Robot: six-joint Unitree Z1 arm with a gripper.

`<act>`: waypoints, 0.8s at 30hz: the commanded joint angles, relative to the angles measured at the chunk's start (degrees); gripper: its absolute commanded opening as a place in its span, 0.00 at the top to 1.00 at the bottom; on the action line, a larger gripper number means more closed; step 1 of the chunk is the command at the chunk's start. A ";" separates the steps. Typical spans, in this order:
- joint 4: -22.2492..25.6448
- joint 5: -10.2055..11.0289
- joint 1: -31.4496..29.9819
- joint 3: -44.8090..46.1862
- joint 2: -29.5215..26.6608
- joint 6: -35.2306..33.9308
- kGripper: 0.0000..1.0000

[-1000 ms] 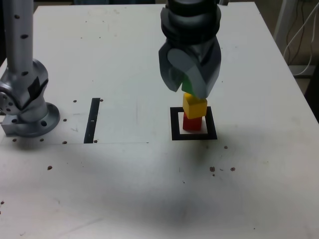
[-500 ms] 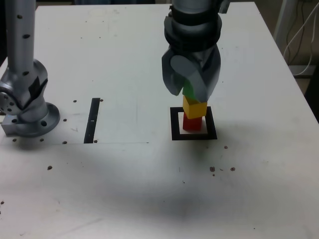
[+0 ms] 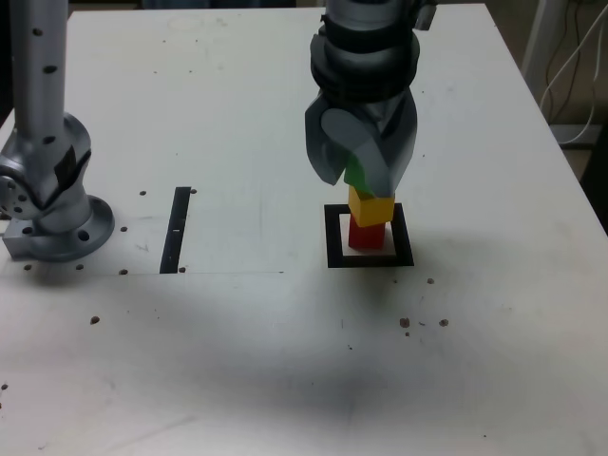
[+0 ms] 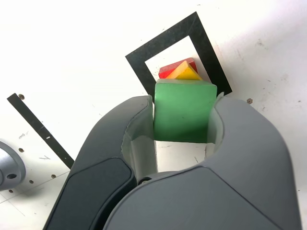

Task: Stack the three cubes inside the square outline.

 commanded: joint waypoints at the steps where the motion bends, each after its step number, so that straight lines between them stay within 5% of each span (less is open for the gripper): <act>1: 0.04 0.13 0.11 0.25 -0.21 0.31 0.44; 16: 0.07 1.03 0.12 0.18 -0.29 1.24 0.03; 24: 3.25 1.52 0.15 -0.54 -4.15 0.75 0.01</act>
